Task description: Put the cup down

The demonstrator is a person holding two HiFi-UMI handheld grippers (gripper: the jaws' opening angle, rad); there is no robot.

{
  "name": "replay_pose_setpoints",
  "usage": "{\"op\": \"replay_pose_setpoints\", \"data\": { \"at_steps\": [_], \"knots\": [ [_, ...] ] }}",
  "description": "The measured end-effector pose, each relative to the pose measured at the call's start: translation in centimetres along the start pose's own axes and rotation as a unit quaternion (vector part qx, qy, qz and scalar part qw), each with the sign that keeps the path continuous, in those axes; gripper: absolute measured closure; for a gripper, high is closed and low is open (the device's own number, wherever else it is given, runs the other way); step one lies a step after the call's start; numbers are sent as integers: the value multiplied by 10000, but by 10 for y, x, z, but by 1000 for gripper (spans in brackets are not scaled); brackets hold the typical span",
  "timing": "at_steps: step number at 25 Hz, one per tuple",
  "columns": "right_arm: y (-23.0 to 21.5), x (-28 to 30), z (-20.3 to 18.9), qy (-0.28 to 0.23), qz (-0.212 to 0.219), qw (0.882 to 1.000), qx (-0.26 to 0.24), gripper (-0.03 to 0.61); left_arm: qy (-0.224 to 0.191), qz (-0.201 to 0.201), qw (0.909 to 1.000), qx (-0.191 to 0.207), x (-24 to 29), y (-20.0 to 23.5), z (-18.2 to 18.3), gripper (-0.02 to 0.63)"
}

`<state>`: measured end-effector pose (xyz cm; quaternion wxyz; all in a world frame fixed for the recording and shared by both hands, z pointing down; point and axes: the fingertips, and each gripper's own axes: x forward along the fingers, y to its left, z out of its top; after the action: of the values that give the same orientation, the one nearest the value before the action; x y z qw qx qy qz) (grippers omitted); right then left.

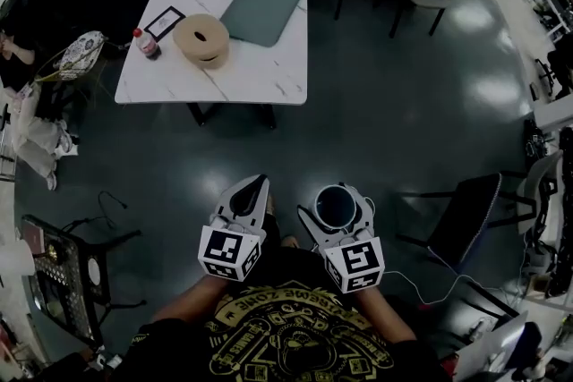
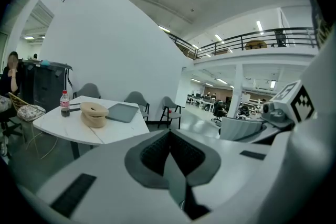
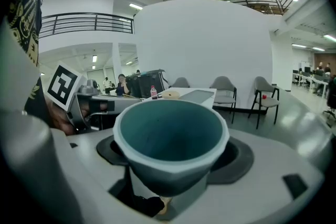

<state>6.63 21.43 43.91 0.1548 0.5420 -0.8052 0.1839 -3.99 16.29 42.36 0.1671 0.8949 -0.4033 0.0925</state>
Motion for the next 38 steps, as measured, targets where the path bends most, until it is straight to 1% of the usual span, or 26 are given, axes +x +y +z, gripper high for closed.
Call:
{"op": "replay_pose_setpoints", "data": {
  "at_steps": [10,14,19,27,32,38],
  "knots": [
    [-9,65,37,116,-142,9998,-41,186,35,-145,9997,-185,40,59,15,604],
    [-12,84,49,86,-243,9997,-54,186,-74,-229,9996,-124,54,80,31,604],
    [-15,106,61,72,-372,9993,-27,186,-110,-338,9994,-40,66,102,45,604],
    [-20,125,75,63,-514,9986,-45,186,-130,-463,9988,-37,83,122,55,604],
    [-23,135,84,52,-479,9988,-80,187,-136,-403,9991,-83,86,131,58,604],
    [-30,149,93,59,-286,9995,-132,186,-150,-93,9998,-127,86,146,64,604]
  ]
}}
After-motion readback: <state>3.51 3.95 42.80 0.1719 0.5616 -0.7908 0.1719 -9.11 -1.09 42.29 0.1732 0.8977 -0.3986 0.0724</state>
